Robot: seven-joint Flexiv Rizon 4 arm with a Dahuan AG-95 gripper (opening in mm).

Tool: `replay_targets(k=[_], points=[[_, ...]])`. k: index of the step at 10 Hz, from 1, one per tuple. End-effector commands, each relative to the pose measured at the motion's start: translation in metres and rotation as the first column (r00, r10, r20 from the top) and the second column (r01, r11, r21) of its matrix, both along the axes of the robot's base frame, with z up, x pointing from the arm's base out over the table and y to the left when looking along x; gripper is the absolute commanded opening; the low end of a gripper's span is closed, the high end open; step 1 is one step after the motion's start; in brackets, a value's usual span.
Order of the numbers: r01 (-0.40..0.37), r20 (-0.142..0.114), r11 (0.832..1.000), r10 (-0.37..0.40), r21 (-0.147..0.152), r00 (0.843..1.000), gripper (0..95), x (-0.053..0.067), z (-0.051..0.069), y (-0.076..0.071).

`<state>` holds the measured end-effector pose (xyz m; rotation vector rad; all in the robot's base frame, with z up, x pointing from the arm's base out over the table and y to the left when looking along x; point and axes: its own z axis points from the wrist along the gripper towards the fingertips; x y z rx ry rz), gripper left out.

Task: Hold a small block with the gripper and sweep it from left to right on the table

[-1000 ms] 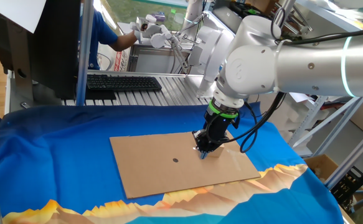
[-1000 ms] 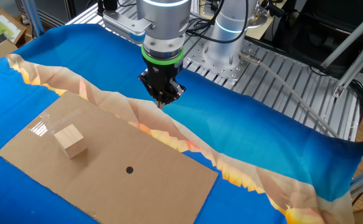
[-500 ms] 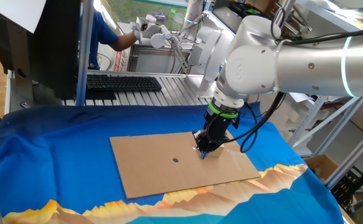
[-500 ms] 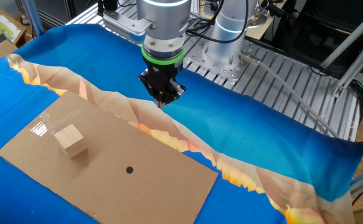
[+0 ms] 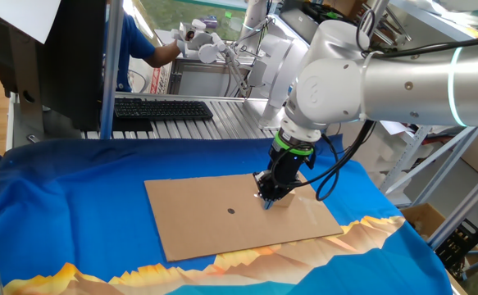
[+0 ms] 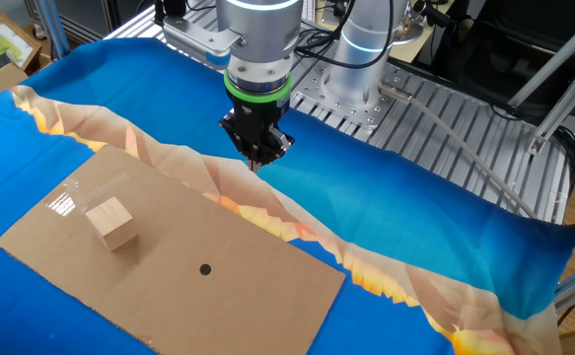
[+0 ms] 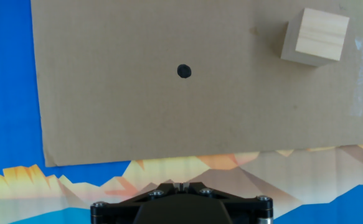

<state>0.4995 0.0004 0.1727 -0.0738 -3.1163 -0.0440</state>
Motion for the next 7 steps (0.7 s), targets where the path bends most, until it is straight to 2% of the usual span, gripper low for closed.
replay_targets(k=[1,7], points=[[0.003,0.001,1.0,-0.003,0.001,1.0,0.0,-0.0005,-0.0001,-0.0002],[0.007,0.0,1.0,-0.007,0.002,1.0,0.0,-0.0005,-0.0001,-0.0002]])
